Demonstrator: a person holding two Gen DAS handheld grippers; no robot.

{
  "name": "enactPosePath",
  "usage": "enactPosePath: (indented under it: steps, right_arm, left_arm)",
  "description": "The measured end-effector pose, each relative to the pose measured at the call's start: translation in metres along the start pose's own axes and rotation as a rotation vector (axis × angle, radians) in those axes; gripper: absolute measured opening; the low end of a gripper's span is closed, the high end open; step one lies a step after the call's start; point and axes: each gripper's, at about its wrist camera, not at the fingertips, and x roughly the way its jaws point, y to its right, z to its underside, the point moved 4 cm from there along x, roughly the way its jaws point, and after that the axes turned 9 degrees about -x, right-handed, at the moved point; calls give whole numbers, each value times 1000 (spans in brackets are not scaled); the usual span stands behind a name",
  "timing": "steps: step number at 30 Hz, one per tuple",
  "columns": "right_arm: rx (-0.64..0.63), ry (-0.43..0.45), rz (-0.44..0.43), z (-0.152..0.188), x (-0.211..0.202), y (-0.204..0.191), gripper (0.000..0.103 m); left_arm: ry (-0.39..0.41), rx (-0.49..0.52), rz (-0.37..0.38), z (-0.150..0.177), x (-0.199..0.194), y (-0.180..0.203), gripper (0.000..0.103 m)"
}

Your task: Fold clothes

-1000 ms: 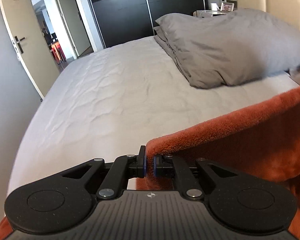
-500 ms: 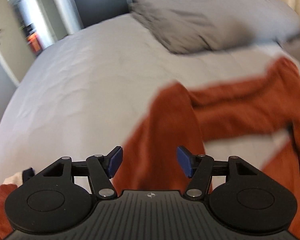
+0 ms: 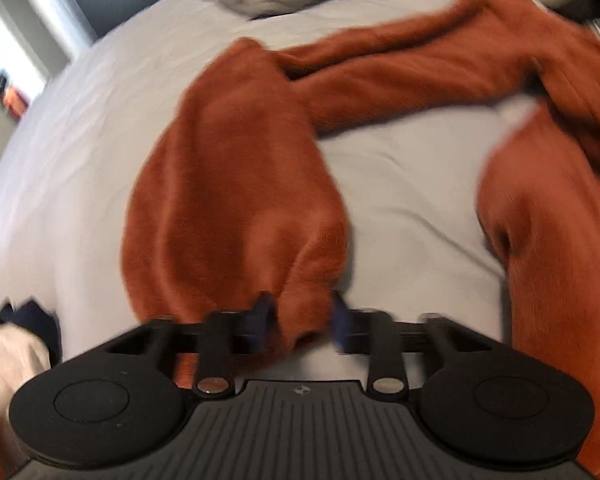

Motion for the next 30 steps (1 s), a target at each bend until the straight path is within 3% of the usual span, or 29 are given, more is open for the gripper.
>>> enactPosePath:
  steps: [5,11,12,15,16,18,24,30]
  right_arm:
    - [0,-30,2,9,8,5,67]
    - [-4,-60,9,18,19,9,67]
    - [-6,-62,10,18,20,9,67]
    - [-2,-66,9,18,21,11,67]
    - [2,-64,6,18,21,11,67]
    - [9,-59,-1,17,21,13,67]
    - [15,-59,-31,21,20,15,67]
    - [64,-75,-126,31,10,19,67]
  left_arm:
    - [62,-153,-24,-42,-30,-54,12]
    - [224,-455,-203,-110,-73,-173,11]
    - [244,-526,-232,-118,-77,-194,16]
    - [212,-706,-337,-126,-76,-237,55]
    - [221,-731,-383,-127,-78,-243,62]
    - [261,-691,-409,-123,-81,-237,64]
    - [198,-528,-254,-92,-77,-182,64]
    - [143,-402,-83,-44,-90,-111,64]
